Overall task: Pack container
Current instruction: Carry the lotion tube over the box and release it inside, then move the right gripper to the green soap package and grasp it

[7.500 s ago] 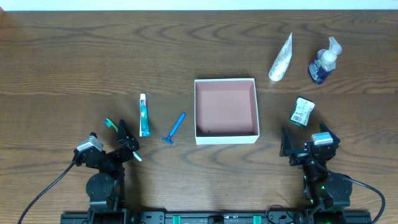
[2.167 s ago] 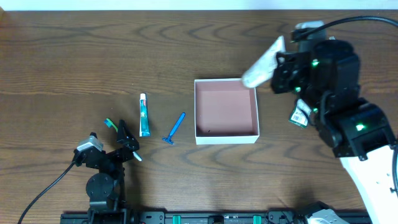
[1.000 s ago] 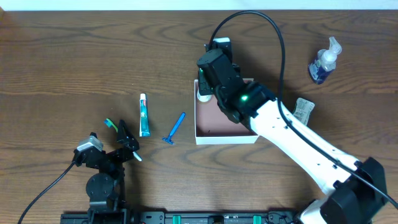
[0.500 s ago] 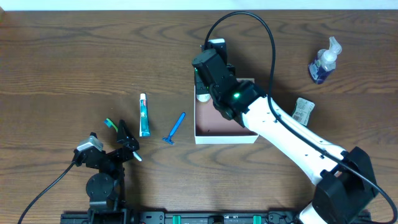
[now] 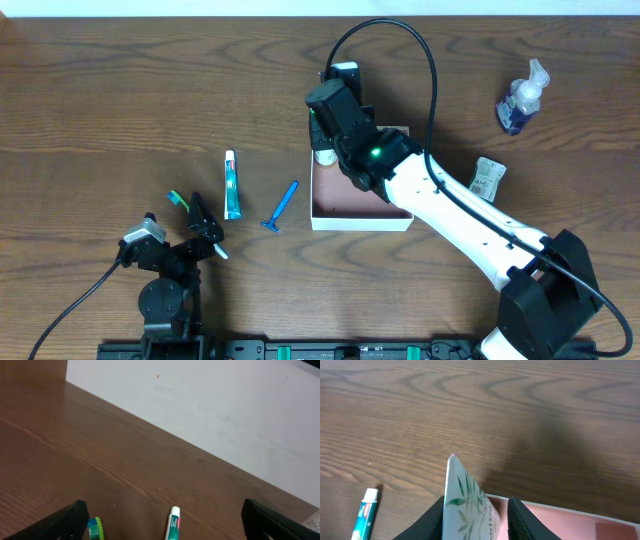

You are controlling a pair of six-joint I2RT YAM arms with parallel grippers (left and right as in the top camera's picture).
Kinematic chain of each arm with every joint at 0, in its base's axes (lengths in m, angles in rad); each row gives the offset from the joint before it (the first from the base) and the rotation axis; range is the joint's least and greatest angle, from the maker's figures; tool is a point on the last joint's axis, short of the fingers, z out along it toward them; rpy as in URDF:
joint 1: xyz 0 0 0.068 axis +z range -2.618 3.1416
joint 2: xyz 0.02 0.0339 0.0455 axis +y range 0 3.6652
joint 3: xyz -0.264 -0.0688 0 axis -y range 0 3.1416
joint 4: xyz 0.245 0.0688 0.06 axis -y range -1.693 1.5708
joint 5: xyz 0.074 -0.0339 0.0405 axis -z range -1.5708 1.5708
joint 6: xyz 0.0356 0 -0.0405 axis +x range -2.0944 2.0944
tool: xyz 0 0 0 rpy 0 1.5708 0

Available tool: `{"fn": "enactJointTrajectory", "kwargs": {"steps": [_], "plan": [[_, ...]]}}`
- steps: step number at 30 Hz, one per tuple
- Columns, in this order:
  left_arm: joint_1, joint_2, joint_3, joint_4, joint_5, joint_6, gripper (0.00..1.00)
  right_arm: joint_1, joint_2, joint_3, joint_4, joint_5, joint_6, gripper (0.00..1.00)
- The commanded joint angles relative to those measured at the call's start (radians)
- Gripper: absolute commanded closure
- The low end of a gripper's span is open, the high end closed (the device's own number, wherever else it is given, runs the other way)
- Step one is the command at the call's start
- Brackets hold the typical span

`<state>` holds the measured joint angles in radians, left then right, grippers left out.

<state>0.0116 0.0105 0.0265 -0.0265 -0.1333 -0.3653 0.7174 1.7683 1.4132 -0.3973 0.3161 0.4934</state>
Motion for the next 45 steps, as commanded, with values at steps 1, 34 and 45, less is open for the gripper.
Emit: {"fn": "enactJointTrajectory", "kwargs": {"steps": [1, 34, 45], "plan": [[-0.002, -0.005, -0.022, -0.035, -0.005, 0.009, 0.02, 0.011, 0.005, 0.027, 0.005, -0.029, 0.007, 0.64], [-0.002, -0.005, -0.022, -0.035, -0.005, 0.009, 0.02, -0.637, -0.412, 0.037, -0.637, -0.137, -0.06, 0.29], [-0.002, -0.005, -0.022, -0.035, -0.005, 0.009, 0.02, -0.756, -0.263, -0.065, -0.624, -0.204, -0.032, 0.24]]}}
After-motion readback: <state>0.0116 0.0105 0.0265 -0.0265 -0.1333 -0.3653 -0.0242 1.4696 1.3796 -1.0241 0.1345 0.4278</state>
